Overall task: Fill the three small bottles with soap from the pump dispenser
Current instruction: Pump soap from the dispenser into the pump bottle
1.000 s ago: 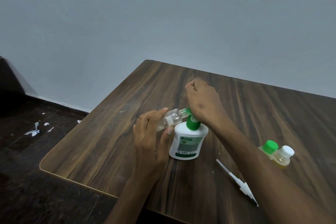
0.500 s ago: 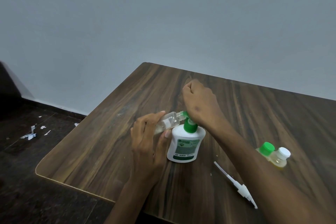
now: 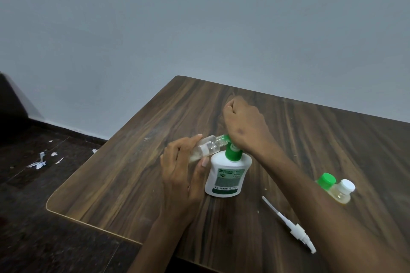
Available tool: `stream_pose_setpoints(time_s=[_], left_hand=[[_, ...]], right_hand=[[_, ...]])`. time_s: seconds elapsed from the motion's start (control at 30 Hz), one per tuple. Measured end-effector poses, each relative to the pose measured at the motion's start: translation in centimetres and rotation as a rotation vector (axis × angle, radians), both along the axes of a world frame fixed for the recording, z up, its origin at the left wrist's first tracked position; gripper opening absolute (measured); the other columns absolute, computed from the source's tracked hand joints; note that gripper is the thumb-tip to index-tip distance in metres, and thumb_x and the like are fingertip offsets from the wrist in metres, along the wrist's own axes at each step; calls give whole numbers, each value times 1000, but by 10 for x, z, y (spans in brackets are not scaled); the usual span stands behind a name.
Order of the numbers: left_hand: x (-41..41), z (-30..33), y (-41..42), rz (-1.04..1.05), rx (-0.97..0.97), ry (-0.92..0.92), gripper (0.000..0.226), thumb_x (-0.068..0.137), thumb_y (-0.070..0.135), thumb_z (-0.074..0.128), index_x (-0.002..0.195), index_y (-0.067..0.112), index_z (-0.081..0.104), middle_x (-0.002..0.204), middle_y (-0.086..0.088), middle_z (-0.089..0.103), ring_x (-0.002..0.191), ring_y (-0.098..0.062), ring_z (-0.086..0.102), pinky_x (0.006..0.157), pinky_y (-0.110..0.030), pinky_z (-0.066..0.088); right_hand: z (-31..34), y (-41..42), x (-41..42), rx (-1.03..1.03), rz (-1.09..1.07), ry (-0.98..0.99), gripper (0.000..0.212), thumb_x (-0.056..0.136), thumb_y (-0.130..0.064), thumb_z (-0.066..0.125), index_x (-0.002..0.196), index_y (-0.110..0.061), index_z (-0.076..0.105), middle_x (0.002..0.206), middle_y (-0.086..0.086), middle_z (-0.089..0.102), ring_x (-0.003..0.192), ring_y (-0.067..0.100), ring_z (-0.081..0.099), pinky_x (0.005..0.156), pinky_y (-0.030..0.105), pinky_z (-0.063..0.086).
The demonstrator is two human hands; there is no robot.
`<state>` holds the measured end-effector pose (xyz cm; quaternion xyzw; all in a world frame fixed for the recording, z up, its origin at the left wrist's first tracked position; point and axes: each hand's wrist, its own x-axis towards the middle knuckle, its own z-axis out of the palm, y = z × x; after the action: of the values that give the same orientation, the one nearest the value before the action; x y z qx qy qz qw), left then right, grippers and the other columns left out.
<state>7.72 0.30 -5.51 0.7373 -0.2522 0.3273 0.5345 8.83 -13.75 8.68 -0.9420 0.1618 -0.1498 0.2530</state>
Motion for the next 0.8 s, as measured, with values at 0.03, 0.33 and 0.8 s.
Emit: stream_pose_setpoints(time_s=[0.03,0.33,0.8], left_hand=[[0,0,0,-1,0,0,35,105,29,56,138,19,61,126,-1,61,112,-21,60,87,-49,53],[0,0,1,-7,4,6,35,105,30,56,138,21,60,126,0,61,113,-22,61,88,-52,53],[-1,1,1,-8,5,18,36,105,30,56,139,22,60,126,0,61,113,-21,60,89,-50,52]], right_hand=[[0,0,0,1,-1,-4,24,106,-30,33,105,-17,53,89,-1,60,80,19,58,92,54,51],[-3,0,2,-3,-1,-1,24,105,-32,33,108,-18,53,87,-3,59,81,19,59,92,54,51],[-2,-1,1,4,18,-9,25,106,-32,31,107,-18,52,88,-4,58,78,15,56,95,55,49]])
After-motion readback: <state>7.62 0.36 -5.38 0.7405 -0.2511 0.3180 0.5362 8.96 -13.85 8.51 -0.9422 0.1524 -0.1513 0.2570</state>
